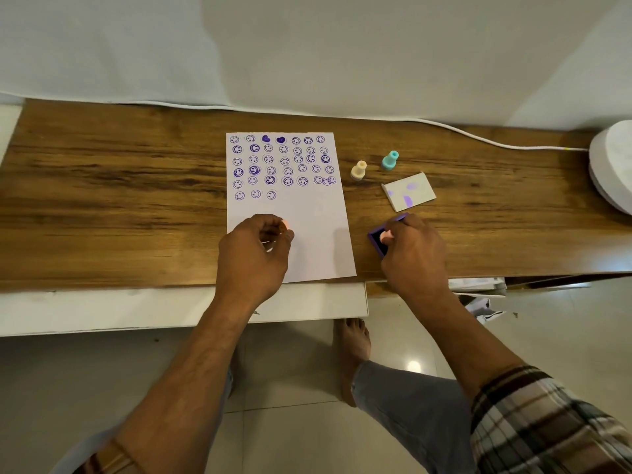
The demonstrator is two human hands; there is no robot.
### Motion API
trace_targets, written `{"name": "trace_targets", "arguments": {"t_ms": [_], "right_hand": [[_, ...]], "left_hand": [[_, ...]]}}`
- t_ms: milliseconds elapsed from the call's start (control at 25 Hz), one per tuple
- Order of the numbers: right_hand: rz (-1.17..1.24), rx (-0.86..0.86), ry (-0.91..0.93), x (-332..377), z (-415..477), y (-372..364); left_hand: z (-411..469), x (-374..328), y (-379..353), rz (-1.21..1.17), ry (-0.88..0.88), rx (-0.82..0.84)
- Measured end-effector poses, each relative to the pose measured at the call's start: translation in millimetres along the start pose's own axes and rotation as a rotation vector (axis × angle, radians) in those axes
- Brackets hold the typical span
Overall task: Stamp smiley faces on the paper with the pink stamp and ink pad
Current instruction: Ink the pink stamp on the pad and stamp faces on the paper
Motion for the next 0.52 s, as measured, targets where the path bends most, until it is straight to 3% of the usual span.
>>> {"name": "trace_targets", "arguments": {"t_ms": [240, 400, 520], "right_hand": [[-0.040, 0.091, -0.112, 1.4, 0.5, 2.8], [0.322, -0.122, -0.032, 33.5, 4.6, 24.1], [0.549, -0.082, 0.083, 84.4, 3.5, 18.1]], "left_hand": [[-2.9, -4.8, 0.1, 0.296, -0.172, 0.200], [-1.5, 4.9, 2.2, 0.365, -0.175, 0.273], [-4.2, 2.8, 2.2, 0.418, -0.189, 0.317]]}}
Point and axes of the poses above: each hand's wrist, its own z-axis towards the middle knuckle, its own y-axis out of the back of the hand, x = y × z, the point moved 5 cm from there along z, towards the middle knuckle, and after that the axes turned 15 degrees about -y, right-handed, at the moved point
